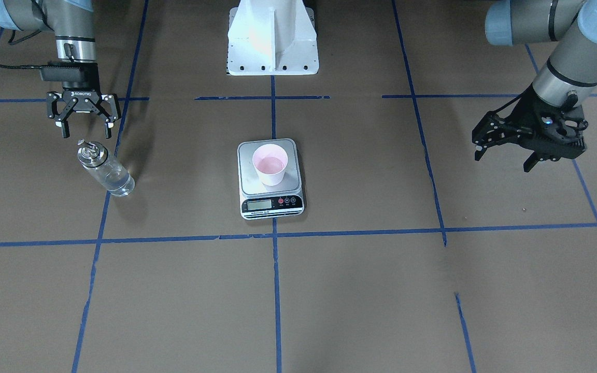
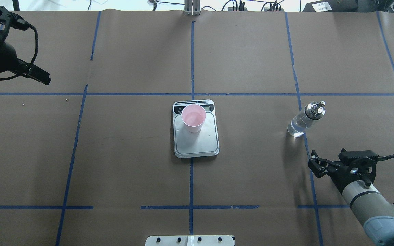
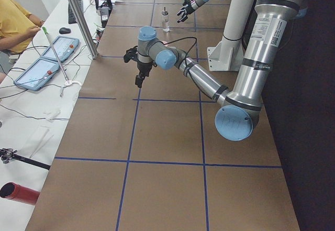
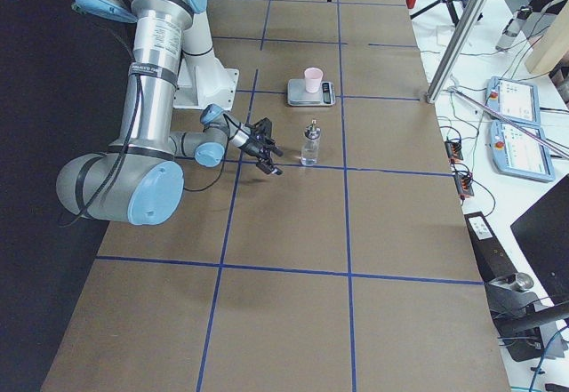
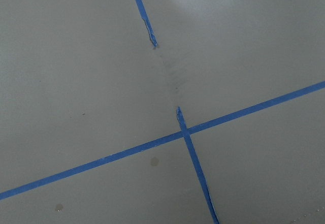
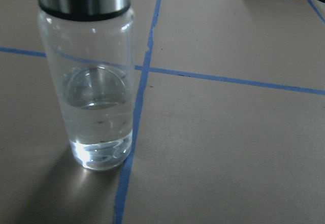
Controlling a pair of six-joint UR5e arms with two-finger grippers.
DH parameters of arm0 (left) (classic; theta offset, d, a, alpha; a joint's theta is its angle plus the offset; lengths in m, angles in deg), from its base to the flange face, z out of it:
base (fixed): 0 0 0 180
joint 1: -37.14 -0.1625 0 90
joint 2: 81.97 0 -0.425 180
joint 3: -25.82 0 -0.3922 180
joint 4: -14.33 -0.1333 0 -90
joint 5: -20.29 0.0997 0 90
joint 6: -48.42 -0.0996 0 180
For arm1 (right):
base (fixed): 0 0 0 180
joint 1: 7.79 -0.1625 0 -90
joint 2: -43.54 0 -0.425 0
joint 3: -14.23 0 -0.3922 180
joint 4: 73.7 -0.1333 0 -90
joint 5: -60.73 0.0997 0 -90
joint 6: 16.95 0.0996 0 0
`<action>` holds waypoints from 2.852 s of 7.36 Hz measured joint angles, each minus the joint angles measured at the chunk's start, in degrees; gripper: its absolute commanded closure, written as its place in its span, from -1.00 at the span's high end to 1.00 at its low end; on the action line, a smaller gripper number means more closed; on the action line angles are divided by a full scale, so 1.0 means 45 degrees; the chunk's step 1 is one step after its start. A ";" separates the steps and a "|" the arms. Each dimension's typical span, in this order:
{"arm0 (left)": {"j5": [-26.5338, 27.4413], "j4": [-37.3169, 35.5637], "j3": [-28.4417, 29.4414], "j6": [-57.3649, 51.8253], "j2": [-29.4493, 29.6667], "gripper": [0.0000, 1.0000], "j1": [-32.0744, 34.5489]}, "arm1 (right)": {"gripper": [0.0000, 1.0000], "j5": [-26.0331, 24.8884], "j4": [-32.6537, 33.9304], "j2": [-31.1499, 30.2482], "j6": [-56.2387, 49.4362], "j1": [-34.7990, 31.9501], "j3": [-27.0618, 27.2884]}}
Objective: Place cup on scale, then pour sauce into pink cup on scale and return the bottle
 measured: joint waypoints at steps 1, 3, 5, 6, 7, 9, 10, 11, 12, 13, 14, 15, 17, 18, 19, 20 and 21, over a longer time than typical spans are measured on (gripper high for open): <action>0.0000 0.0004 0.0018 -0.0014 -0.0002 1.00 0.0000 | 1.00 0.0975 -0.0004 -0.0038 -0.0837 -0.0749 0.0034; -0.0003 0.0003 0.0048 -0.0138 -0.0028 1.00 0.0168 | 1.00 0.3333 -0.0460 -0.0012 -0.2899 -0.2732 -0.0048; -0.0259 0.0020 0.0422 -0.1171 -0.0091 1.00 0.1119 | 1.00 0.7110 -0.0881 0.0137 -0.5805 -0.5854 -0.0376; -0.0760 0.0068 0.0773 -0.1879 -0.0199 1.00 0.1688 | 1.00 0.8908 -0.0877 0.0448 -0.7065 -0.7478 -0.0776; -0.1296 0.0112 0.1024 -0.2510 -0.0467 1.00 0.2421 | 1.00 1.0854 -0.0619 0.1163 -0.8106 -0.9242 -0.1519; -0.2192 0.0149 0.1332 -0.3068 -0.1490 1.00 0.3848 | 1.00 1.3659 0.1301 0.3437 -1.0846 -1.2224 -0.3360; -0.2470 0.0221 0.1761 -0.3441 -0.1870 1.00 0.4866 | 1.00 1.4194 0.2948 0.4477 -1.2536 -1.3223 -0.3877; -0.2735 0.0340 0.2377 -0.4226 -0.2011 1.00 0.5720 | 1.00 1.4611 0.4660 0.5198 -1.4089 -1.3993 -0.4107; -0.2922 0.0539 0.3243 -0.5322 -0.1928 1.00 0.6170 | 1.00 1.5401 0.5840 0.5508 -1.5149 -1.4765 -0.4333; -0.3022 0.0707 0.4113 -0.6260 -0.1754 1.00 0.6573 | 1.00 1.6532 0.6418 0.5470 -1.5746 -1.5522 -0.4655; -0.3221 0.0680 0.4750 -0.6707 -0.1656 1.00 0.6976 | 1.00 1.7392 0.6670 0.5184 -1.6197 -1.6069 -0.4865; -0.3580 0.0568 0.5272 -0.6857 -0.1594 1.00 0.7185 | 1.00 1.7795 0.6895 0.4806 -1.6882 -1.6396 -0.4966; -0.3985 -0.0677 0.5706 -0.6867 -0.1442 1.00 0.7265 | 1.00 1.7880 0.8095 0.4329 -1.8210 -1.6643 -0.4964; -0.4134 -0.1175 0.5670 -0.6687 -0.1510 1.00 0.7209 | 1.00 1.7702 0.8436 0.4145 -1.8388 -1.6660 -0.4994; -0.4286 -0.1335 0.5309 -0.5882 -0.1627 1.00 0.6950 | 1.00 1.7482 0.8563 0.4024 -1.8412 -1.6658 -0.5040; -0.4018 -0.1382 0.4345 -0.4676 -0.1804 1.00 0.6484 | 1.00 1.7426 0.8580 0.3970 -1.8397 -1.6652 -0.5067; -0.3369 -0.1362 0.3381 -0.3974 -0.2187 1.00 0.6062 | 1.00 1.7416 0.8565 0.3957 -1.8387 -1.6639 -0.5063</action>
